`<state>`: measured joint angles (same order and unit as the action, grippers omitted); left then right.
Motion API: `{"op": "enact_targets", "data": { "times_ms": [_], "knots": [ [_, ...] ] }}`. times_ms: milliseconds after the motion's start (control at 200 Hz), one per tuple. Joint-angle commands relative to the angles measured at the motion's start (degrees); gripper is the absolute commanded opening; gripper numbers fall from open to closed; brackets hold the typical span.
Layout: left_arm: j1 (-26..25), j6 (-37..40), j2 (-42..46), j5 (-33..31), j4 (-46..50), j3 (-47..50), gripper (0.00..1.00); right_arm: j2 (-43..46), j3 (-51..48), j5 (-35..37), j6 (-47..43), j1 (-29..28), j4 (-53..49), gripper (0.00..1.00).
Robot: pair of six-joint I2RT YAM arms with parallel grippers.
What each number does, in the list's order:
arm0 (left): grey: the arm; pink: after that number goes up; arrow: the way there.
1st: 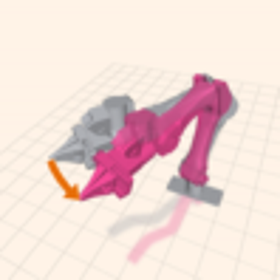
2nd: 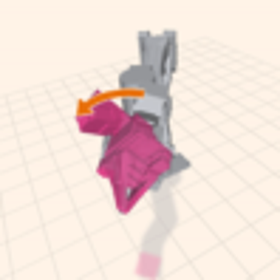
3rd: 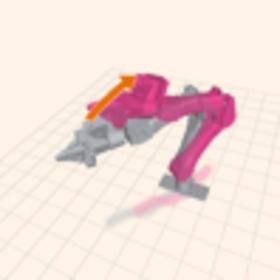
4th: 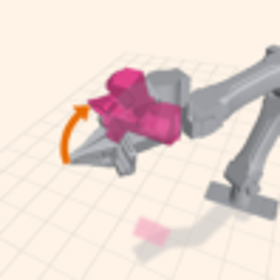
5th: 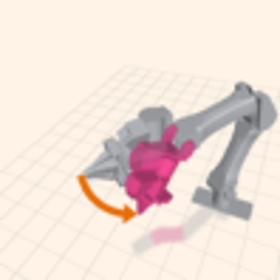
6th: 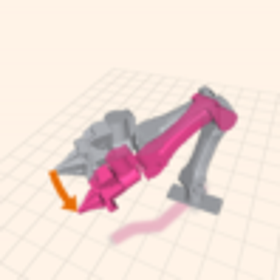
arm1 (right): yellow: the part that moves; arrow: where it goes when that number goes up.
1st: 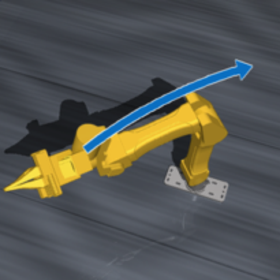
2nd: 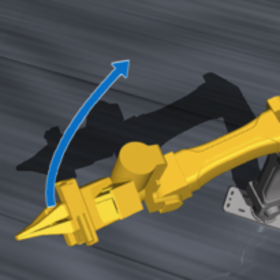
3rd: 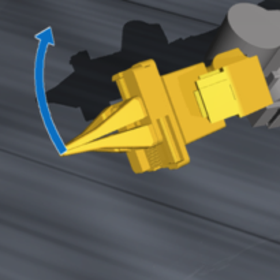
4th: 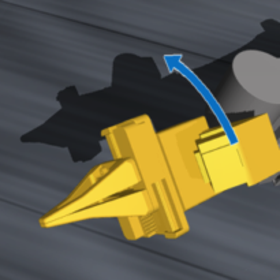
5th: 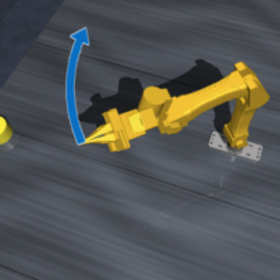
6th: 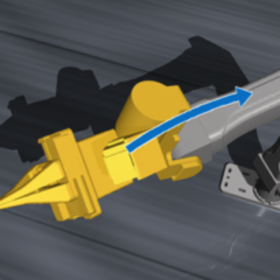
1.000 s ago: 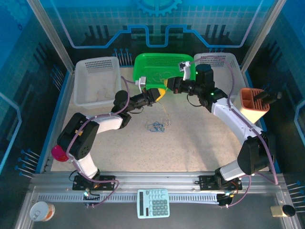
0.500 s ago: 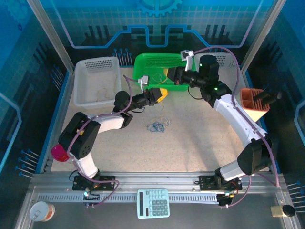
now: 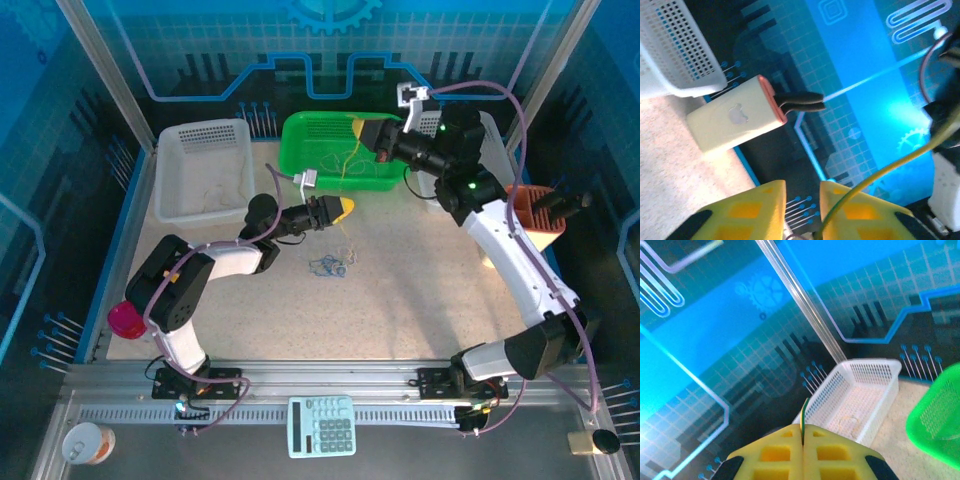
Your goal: Untangle the cables
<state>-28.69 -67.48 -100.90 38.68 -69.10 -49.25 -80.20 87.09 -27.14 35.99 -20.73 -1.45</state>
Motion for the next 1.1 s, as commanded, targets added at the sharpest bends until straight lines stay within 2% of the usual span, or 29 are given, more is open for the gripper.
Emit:
{"op": "enact_targets", "data": {
  "times_ms": [0, 325, 575, 1095],
  "knots": [
    [-0.28, 3.66, 0.61, 0.52, 1.17, 1.14, 0.31, 2.11, 3.90, 1.63, 2.08, -0.69, 3.76, 0.00],
    [-0.38, 4.69, -1.12, 0.26, 1.00, 2.66, 0.33, 1.74, 12.10, 4.52, 2.46, 1.38, 4.40, 0.00],
    [-0.39, 4.65, -3.47, 0.13, -0.32, 4.11, 0.33, -0.53, 18.02, 4.05, 3.73, 1.95, 4.63, 0.00],
    [-0.40, 4.24, -10.19, -1.02, -4.77, 7.24, 0.38, -1.53, 22.83, 3.32, 3.90, 3.06, 3.58, 0.00]
  ]
}}
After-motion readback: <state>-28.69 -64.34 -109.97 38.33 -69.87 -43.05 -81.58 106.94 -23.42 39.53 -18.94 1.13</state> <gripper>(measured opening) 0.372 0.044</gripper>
